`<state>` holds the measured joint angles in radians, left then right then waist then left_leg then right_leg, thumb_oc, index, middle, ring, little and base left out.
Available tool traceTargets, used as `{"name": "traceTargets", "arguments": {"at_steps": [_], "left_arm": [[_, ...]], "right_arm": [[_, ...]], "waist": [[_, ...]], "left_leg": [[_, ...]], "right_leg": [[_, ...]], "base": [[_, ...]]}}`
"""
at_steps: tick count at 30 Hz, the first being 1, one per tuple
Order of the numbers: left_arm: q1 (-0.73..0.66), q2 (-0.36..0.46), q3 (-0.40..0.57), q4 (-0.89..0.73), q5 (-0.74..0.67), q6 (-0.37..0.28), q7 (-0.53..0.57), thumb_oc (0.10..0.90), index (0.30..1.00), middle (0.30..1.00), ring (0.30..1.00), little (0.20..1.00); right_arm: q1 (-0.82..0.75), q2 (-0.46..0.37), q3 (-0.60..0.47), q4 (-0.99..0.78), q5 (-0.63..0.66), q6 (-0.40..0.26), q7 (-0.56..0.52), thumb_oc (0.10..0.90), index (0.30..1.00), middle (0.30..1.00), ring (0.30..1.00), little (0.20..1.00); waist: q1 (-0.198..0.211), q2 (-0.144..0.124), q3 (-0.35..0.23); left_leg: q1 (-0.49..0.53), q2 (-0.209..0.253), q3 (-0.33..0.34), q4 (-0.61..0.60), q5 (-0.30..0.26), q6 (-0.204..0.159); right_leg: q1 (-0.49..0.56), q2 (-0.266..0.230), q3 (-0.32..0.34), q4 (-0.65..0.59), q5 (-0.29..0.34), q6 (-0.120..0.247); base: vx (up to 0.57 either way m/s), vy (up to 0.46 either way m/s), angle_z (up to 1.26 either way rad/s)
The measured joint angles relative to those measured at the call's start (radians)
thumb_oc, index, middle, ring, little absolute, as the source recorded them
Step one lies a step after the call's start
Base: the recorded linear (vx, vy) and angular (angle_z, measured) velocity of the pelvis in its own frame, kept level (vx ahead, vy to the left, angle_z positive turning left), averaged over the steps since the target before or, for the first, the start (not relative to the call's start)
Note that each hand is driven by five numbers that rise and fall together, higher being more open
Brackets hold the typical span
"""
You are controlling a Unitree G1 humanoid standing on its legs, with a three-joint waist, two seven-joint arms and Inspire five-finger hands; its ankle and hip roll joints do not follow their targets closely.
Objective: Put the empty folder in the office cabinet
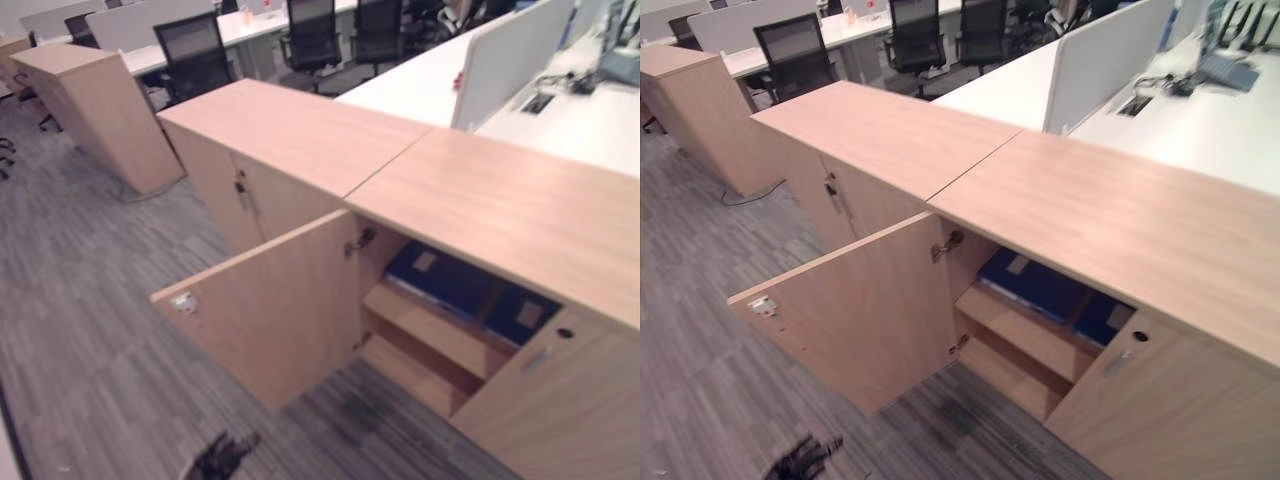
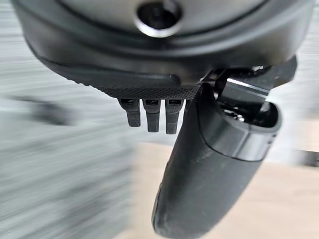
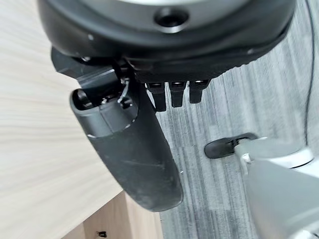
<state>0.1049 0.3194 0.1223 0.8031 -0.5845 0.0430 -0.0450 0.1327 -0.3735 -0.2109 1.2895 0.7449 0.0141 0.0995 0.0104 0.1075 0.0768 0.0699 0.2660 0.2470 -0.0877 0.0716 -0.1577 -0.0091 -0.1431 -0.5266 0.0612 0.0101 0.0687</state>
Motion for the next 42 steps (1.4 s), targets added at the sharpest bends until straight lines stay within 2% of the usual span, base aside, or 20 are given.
{"name": "traceTargets", "arguments": {"at_steps": [1, 2, 6, 10, 11, 15, 19, 22, 23, 26, 29, 30, 34, 42], "left_arm": [[-0.031, 0.057, 0.013, -0.010, 0.021, -0.005, 0.015, 0.800, 0.900, 0.900, 0.900, 0.900], [-0.063, 0.164, 0.044, -0.023, 0.067, -0.010, 0.027, 0.800, 0.900, 0.900, 0.900, 0.900], [-0.090, 0.250, 0.107, -0.079, 0.130, -0.021, 0.055, 0.800, 0.900, 0.900, 0.900, 0.900], [-0.095, 0.273, 0.120, -0.098, 0.167, -0.021, 0.056, 0.800, 0.900, 0.900, 0.900, 0.900], [-0.094, 0.274, 0.120, -0.098, 0.167, -0.018, 0.055, 0.800, 0.900, 0.900, 0.900, 0.900], [-0.089, 0.277, 0.113, -0.096, 0.170, 0.003, 0.047, 0.800, 0.900, 0.900, 0.900, 0.900], [-0.096, 0.326, 0.104, -0.084, 0.208, 0.017, 0.033, 0.800, 0.900, 0.900, 0.900, 0.900], [-0.119, 0.336, 0.104, -0.083, 0.208, 0.020, 0.034, 0.800, 0.900, 0.900, 0.900, 0.900], [-0.150, 0.349, 0.066, -0.084, 0.207, 0.020, 0.035, 0.800, 0.900, 0.900, 0.900, 0.900], [-0.186, 0.380, -0.014, -0.119, 0.206, 0.021, 0.031, 0.800, 0.900, 0.900, 0.900, 0.900], [-0.212, 0.390, -0.053, -0.192, 0.205, 0.021, 0.003, 0.800, 0.900, 0.900, 0.900, 0.900], [-0.212, 0.416, -0.074, -0.210, 0.210, 0.016, -0.013, 0.800, 0.900, 0.900, 0.900, 0.900], [-0.222, 0.459, -0.084, -0.206, 0.211, 0.014, -0.032, 0.800, 0.900, 0.900, 0.900, 0.900], [-0.278, 0.495, -0.200, -0.207, 0.255, 0.014, -0.058, 0.800, 0.900, 0.900, 0.900, 0.900]], "right_arm": [[-0.017, 0.016, 0.001, 0.002, -0.001, 0.010, 0.010, 0.800, 0.900, 0.900, 0.900, 0.900], [-0.032, 0.044, 0.005, -0.003, -0.018, 0.024, 0.035, 0.800, 0.900, 0.900, 0.900, 0.900], [-0.013, 0.080, 0.009, -0.004, -0.024, 0.043, 0.049, 0.800, 0.900, 0.900, 0.900, 0.900], [0.012, 0.104, 0.010, 0.000, -0.037, 0.057, 0.071, 0.800, 0.900, 0.900, 0.900, 0.900], [0.016, 0.118, 0.010, 0.000, -0.037, 0.057, 0.075, 0.800, 0.900, 0.900, 0.900, 0.900], [0.018, 0.124, 0.009, -0.002, -0.038, 0.057, 0.079, 0.800, 0.900, 0.900, 0.900, 0.900], [0.029, 0.122, 0.011, -0.031, -0.038, 0.057, 0.080, 0.800, 0.900, 0.900, 0.900, 0.900], [0.040, 0.122, 0.014, -0.035, -0.038, 0.057, 0.079, 0.800, 0.900, 0.900, 0.900, 0.900], [0.045, 0.122, 0.025, -0.038, -0.038, 0.056, 0.080, 0.800, 0.900, 0.900, 0.900, 0.900], [0.048, 0.123, 0.040, -0.039, -0.038, 0.056, 0.081, 0.800, 0.900, 0.900, 0.900, 0.900], [0.055, 0.124, 0.041, -0.039, -0.038, 0.057, 0.084, 0.800, 0.900, 0.900, 0.900, 0.900], [0.055, 0.124, 0.041, -0.039, -0.038, 0.056, 0.089, 0.800, 0.900, 0.900, 0.900, 0.900], [0.061, 0.125, 0.041, -0.037, -0.038, 0.057, 0.101, 0.800, 0.900, 0.900, 0.900, 0.900], [0.057, 0.126, 0.042, -0.027, -0.038, 0.056, 0.113, 0.800, 0.900, 0.900, 0.900, 0.900]], "waist": [[-0.006, -0.009, -0.006], [-0.005, -0.042, -0.019], [-0.007, -0.070, -0.041], [-0.009, -0.091, -0.053], [-0.008, -0.105, -0.059], [-0.015, -0.131, -0.062], [-0.031, -0.161, -0.072], [-0.034, -0.169, -0.077], [-0.033, -0.174, -0.080], [-0.036, -0.176, -0.079], [-0.038, -0.178, -0.080], [-0.038, -0.179, -0.080], [-0.036, -0.177, -0.075], [-0.030, -0.183, -0.072]], "left_leg": [[0.002, -0.036, 0.004, 0.002, -0.004, 0.013], [0.001, -0.095, 0.029, -0.001, -0.022, 0.049], [0.004, -0.193, 0.046, 0.004, -0.032, 0.097], [0.009, -0.235, 0.051, 0.004, -0.038, 0.109], [0.010, -0.237, 0.051, 0.004, -0.039, 0.110], [0.021, -0.233, 0.059, 0.003, -0.041, 0.107], [0.023, -0.227, 0.077, -0.001, -0.049, 0.099], [0.023, -0.227, 0.087, -0.001, -0.048, 0.101], [0.021, -0.227, 0.097, -0.001, -0.046, 0.102], [0.020, -0.227, 0.104, -0.001, -0.044, 0.106], [0.024, -0.226, 0.112, -0.001, -0.041, 0.105], [0.029, -0.223, 0.118, -0.001, -0.042, 0.104], [0.037, -0.217, 0.124, -0.001, -0.044, 0.101], [0.037, -0.219, 0.119, -0.001, -0.044, 0.099]], "right_leg": [[-0.006, -0.035, 0.013, 0.009, 0.007, 0.014], [-0.014, -0.097, 0.028, -0.007, 0.036, 0.039], [0.004, -0.171, 0.050, -0.064, 0.117, 0.083], [0.021, -0.201, 0.051, -0.101, 0.150, 0.100], [0.024, -0.202, 0.051, -0.109, 0.155, 0.104], [0.034, -0.194, 0.053, -0.124, 0.159, 0.105], [0.030, -0.187, 0.061, -0.137, 0.159, 0.110], [0.024, -0.185, 0.072, -0.141, 0.164, 0.107], [0.019, -0.185, 0.078, -0.144, 0.168, 0.109], [0.017, -0.184, 0.082, -0.146, 0.177, 0.105], [0.016, -0.181, 0.092, -0.147, 0.182, 0.100], [0.015, -0.177, 0.101, -0.147, 0.185, 0.099], [0.018, -0.171, 0.105, -0.147, 0.184, 0.099], [0.019, -0.174, 0.099, -0.147, 0.176, 0.108]], "base": [[-0.04, 0.431, -0.19], [-0.02, 0.419, -0.16], [0.01, 0.172, -0.07], [0.02, 0.093, 0.02], [0.02, 0.036, -0.06], [0.04, 0.019, -0.06], [0.03, -0.009, -0.11], [0.01, -0.020, -0.11], [0.00, -0.022, -0.13], [0.01, -0.022, -0.08], [0.01, -0.036, -0.10], [0.01, -0.016, -0.17], [0.00, -0.020, -0.05], [0.00, -0.012, 0.03]]}}
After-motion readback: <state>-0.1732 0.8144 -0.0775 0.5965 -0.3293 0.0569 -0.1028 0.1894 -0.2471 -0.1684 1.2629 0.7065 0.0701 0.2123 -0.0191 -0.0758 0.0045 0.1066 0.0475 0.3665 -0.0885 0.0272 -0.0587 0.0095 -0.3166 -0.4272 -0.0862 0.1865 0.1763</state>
